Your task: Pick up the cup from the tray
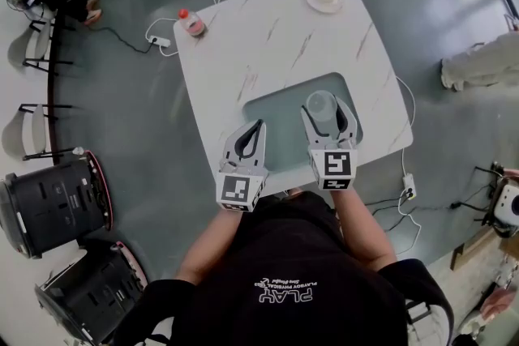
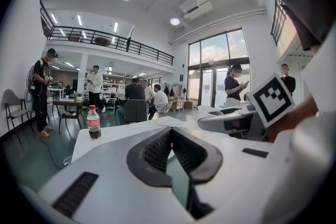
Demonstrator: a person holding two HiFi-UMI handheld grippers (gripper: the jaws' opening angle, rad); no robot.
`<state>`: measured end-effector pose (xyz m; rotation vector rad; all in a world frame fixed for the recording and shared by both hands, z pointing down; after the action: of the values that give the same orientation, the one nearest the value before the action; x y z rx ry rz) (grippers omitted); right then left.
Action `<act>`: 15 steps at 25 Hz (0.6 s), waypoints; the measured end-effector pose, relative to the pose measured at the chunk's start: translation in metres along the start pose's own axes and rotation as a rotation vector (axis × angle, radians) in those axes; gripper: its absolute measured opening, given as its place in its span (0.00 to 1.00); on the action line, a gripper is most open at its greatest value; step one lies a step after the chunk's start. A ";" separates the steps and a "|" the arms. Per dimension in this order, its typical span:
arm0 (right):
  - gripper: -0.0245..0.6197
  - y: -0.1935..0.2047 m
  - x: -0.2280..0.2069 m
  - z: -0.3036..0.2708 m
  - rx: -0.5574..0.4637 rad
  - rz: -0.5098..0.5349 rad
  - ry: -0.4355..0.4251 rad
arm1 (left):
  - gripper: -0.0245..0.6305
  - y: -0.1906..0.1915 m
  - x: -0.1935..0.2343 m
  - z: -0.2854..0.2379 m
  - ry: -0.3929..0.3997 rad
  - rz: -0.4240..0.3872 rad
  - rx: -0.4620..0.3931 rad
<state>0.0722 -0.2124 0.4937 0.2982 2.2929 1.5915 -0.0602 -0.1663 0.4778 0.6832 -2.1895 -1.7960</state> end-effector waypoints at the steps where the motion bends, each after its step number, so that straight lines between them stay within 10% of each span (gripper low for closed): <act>1: 0.51 -0.005 0.002 0.004 -0.011 0.001 -0.002 | 0.05 -0.002 0.000 -0.001 0.002 -0.002 -0.004; 15: 0.49 -0.048 0.014 0.027 -0.101 0.040 -0.003 | 0.05 -0.019 0.006 0.001 -0.010 -0.015 -0.040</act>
<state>0.0709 -0.2007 0.4383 0.3227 2.2087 1.7183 -0.0624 -0.1709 0.4589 0.6853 -2.1545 -1.8487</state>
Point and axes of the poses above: the fingertips, and each gripper's own axes: z backward along the fingers, x to its left, y out of its underside, the point moved 1 cm from there along z, backward along the fingers, and after that the axes turned 10 degrees about -z, right-handed, at the moved point
